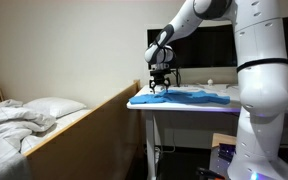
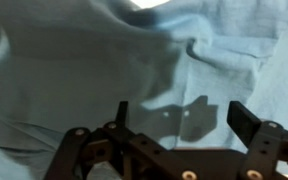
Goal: Put the shirt on the board of the bed
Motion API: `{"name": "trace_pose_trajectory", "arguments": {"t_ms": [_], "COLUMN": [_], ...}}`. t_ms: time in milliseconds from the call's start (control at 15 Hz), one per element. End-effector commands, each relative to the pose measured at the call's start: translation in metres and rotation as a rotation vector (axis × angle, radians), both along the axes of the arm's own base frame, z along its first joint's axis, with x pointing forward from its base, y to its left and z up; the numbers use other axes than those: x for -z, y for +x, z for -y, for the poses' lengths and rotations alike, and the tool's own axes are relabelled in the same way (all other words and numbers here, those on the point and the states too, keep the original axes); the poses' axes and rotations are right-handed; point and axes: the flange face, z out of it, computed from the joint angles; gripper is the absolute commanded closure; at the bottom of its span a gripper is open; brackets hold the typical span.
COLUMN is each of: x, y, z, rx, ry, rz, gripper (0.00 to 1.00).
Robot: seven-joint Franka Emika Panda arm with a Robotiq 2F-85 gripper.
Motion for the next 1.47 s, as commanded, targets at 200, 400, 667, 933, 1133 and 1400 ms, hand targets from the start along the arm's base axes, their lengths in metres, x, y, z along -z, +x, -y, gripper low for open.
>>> {"name": "trace_pose_trajectory", "arguments": {"t_ms": [200, 400, 667, 933, 1133, 1400], "x": [0.006, 0.005, 0.031, 0.047, 0.041, 0.031], "y": [-0.005, -0.008, -0.009, -0.004, -0.001, 0.003], "z": [0.000, -0.002, -0.012, -0.016, -0.010, -0.008], "rx": [0.008, 0.001, -0.003, 0.010, 0.037, 0.072], "ry": [0.059, 0.108, 0.124, 0.135, 0.132, 0.135], "rz": [-0.085, -0.139, -0.177, -0.196, -0.193, -0.164], "gripper": [0.00, 0.00, 0.00, 0.00, 0.27, 0.54]}}
